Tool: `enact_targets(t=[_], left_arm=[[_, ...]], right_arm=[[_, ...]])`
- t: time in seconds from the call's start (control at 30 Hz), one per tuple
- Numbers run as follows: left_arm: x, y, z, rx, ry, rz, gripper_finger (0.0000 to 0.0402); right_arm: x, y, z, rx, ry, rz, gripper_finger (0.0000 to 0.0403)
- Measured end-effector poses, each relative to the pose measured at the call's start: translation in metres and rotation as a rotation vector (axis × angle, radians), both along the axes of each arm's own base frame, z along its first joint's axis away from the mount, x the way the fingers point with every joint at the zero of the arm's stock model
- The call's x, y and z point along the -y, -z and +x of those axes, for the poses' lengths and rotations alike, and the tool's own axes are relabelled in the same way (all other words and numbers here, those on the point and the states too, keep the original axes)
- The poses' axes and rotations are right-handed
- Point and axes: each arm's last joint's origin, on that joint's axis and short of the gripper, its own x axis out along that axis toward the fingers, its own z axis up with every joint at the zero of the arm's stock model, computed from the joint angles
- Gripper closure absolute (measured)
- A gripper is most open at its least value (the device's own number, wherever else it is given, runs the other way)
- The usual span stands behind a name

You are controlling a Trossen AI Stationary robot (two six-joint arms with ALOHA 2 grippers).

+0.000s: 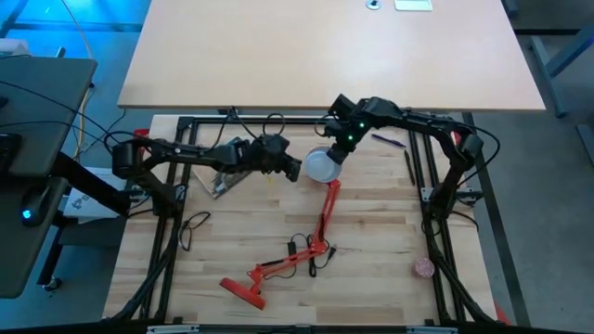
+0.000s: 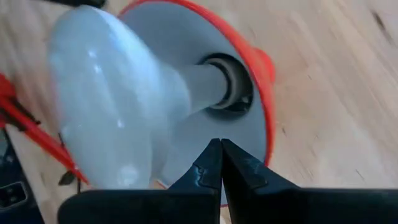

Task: Screw lightbulb
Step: Remove the lightbulb from the red lamp

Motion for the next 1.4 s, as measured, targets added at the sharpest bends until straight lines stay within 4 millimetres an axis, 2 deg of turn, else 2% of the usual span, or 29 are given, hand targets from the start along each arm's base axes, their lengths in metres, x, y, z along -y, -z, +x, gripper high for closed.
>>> enact_targets(t=[0.23, 0.37, 0.57, 0.7, 0.77, 0.87, 1.0, 1.1, 1.17, 1.3, 1.4], left_arm=[[-0.001, -0.007, 0.004, 0.106, 0.066, -0.074, 0.0401], [-0.006, -0.034, 0.014, 0.239, 0.128, -0.012, 0.0401], [-0.022, -0.050, 0.015, 0.229, 0.128, 0.105, 0.0401], [-0.033, -0.043, 0.008, 0.136, 0.127, 0.100, 0.0401], [-0.036, -0.042, 0.002, 0.092, 0.145, 0.082, 0.0401], [-0.033, -0.053, -0.012, 0.065, 0.241, 0.092, 0.0401], [-0.016, -0.073, -0.040, -0.053, 0.320, 0.167, 0.0401], [-0.006, -0.086, -0.065, -0.105, 0.278, 0.242, 0.0401], [0.000, -0.087, -0.082, -0.090, 0.239, 0.239, 0.0401], [0.014, -0.069, -0.108, -0.087, 0.174, 0.122, 0.0401], [0.025, -0.057, -0.113, -0.082, 0.149, 0.015, 0.0401]], right_arm=[[-0.018, -0.010, 0.014, 0.102, -0.015, 0.148, 0.0403], [-0.023, -0.025, 0.027, 0.248, -0.062, 0.198, 0.0403], [-0.012, -0.037, 0.038, 0.412, -0.018, 0.197, 0.0403], [-0.002, -0.038, 0.032, 0.387, 0.027, 0.091, 0.0403], [0.003, -0.038, 0.028, 0.378, 0.038, 0.055, 0.0403], [0.002, -0.050, 0.016, 0.379, 0.001, -0.016, 0.0403], [-0.015, -0.060, -0.005, 0.283, -0.129, -0.107, 0.0403], [-0.029, -0.069, -0.021, 0.211, -0.226, -0.157, 0.0403], [-0.039, -0.072, -0.029, 0.178, -0.281, -0.151, 0.0403], [-0.057, -0.054, -0.032, 0.099, -0.268, -0.055, 0.0403], [-0.066, -0.032, -0.022, 0.119, -0.259, -0.044, 0.0403]])
